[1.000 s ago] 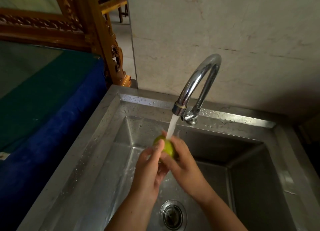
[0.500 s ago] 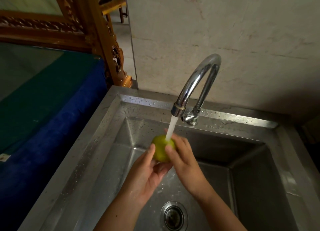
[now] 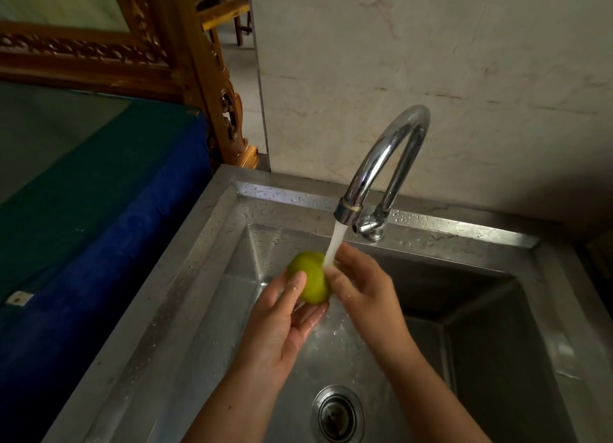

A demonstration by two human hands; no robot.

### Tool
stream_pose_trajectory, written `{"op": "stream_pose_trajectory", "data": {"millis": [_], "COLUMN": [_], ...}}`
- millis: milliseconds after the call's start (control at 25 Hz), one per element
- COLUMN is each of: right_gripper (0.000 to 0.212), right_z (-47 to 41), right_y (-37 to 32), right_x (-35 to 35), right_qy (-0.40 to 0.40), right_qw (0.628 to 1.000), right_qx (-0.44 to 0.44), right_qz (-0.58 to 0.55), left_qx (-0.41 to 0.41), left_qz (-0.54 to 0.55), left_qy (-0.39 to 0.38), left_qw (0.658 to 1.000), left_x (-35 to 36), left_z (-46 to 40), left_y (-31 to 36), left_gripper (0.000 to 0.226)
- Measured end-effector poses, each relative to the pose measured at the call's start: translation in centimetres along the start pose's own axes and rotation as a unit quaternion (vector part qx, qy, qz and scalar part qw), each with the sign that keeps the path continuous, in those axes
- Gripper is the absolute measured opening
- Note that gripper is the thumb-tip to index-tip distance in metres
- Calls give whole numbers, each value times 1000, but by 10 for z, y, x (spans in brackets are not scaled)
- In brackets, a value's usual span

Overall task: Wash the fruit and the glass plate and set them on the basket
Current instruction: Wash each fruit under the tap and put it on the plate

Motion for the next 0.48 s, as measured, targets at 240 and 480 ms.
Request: {"op": "stream_pose_trajectory", "data": {"millis": [240,480], "right_gripper": [62,49], "right_z": [20,5], "right_y": [-5,-2], "right_x": [5,-28], "right_qy": [91,84], "right_qw": [970,928], "right_qx": [-114,-142], "right_qz": [195,334], "left_qx": [-20,-120], "left_qz": [36,132], "left_qy": [19,62], "left_qw": [999,982], "left_x": [9,11], "left_z": [0,4], "left_y": [-1,-9], "left_gripper": [37,50]}}
Point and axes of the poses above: each hand's wrist, its own z-axis away from the middle knuckle, its own x-axis out of the palm, y = z × x, the point moved 3 cm from there along -z, towards the middle knuckle, and after that the axes turned 6 degrees about -z, right-handed, at the moved point
